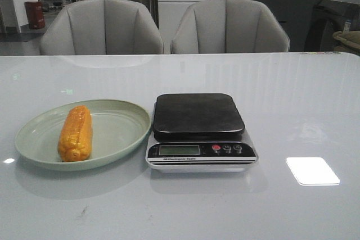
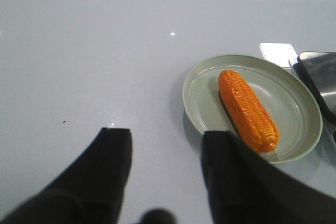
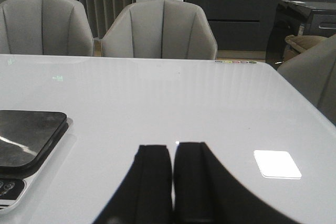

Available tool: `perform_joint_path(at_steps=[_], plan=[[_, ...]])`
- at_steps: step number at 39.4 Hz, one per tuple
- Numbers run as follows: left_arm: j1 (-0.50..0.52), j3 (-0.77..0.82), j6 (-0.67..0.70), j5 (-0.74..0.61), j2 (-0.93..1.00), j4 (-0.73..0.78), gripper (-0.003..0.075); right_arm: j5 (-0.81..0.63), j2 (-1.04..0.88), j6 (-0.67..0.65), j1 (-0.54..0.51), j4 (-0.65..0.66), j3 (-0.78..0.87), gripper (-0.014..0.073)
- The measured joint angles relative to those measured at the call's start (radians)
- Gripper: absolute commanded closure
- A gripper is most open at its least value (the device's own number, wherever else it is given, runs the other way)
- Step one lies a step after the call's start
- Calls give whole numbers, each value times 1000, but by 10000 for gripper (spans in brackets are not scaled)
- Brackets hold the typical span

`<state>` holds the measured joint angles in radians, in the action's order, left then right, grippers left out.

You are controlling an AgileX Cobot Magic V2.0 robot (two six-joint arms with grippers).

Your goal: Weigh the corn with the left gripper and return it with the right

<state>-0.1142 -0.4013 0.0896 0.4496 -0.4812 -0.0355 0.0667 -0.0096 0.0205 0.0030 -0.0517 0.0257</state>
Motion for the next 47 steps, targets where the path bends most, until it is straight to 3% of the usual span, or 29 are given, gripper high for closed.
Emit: perform_joint_path(at_steps=[14,29,47], plan=[[-94,-159,0,105,-242,-21,130,0,0,0,0,0,0,407],[-283,-390,2,106,-695,-53,197,0,0,0,0,0,0,407],[-300,-616,32,110,-1086,-100,194,0,0,0,0,0,0,407]])
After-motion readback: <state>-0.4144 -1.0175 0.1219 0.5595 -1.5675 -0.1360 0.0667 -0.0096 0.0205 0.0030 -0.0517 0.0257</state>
